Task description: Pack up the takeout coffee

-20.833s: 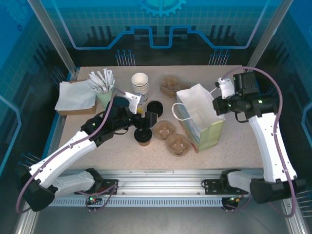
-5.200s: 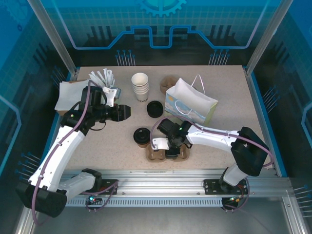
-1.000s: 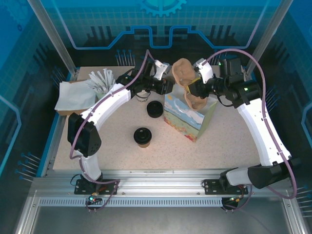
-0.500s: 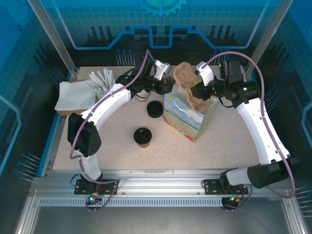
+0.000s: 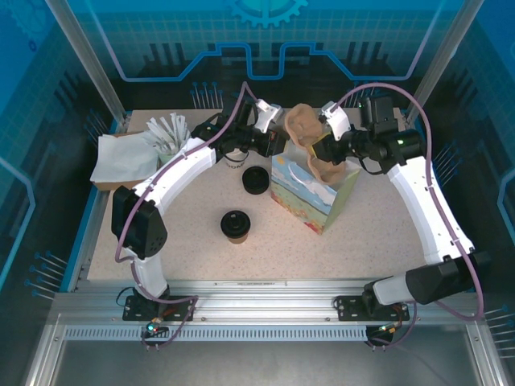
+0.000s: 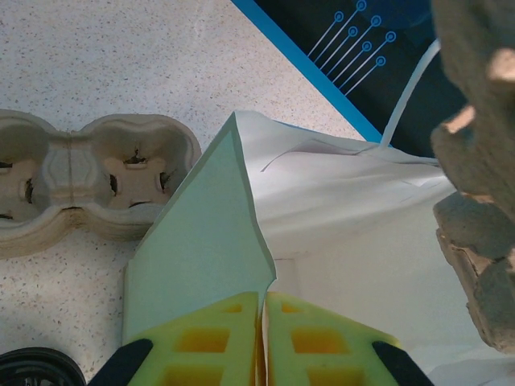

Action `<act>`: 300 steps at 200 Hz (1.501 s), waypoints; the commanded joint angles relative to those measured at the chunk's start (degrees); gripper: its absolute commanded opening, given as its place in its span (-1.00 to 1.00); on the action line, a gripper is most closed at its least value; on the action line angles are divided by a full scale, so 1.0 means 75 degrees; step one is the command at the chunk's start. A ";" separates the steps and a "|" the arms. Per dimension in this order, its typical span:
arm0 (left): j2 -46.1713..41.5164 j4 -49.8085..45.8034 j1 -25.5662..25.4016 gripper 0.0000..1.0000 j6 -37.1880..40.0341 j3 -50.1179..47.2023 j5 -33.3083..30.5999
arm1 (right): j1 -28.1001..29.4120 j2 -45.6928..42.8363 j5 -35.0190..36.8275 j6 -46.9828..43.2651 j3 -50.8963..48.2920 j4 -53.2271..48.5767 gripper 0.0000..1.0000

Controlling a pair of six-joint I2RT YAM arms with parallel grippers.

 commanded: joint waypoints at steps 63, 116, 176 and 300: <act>-0.0009 0.0167 0.0021 -0.77 0.0325 0.0012 0.0240 | -0.0337 0.0140 -0.0425 0.0217 0.0386 -0.0108 -0.53; -0.0025 0.0165 0.0029 -0.77 0.0343 -0.0035 0.0245 | -0.0330 0.0270 -0.0188 0.0033 0.0654 -0.0358 -0.53; -0.0066 0.0202 0.0079 -0.77 0.0355 -0.0092 0.0301 | -0.0345 0.0176 0.0195 -0.0305 0.0288 -0.0494 -0.53; -0.0069 0.0371 0.0212 -0.74 0.0262 -0.0201 0.0372 | -0.0213 0.0035 0.0526 -0.0480 -0.0031 -0.1161 -0.52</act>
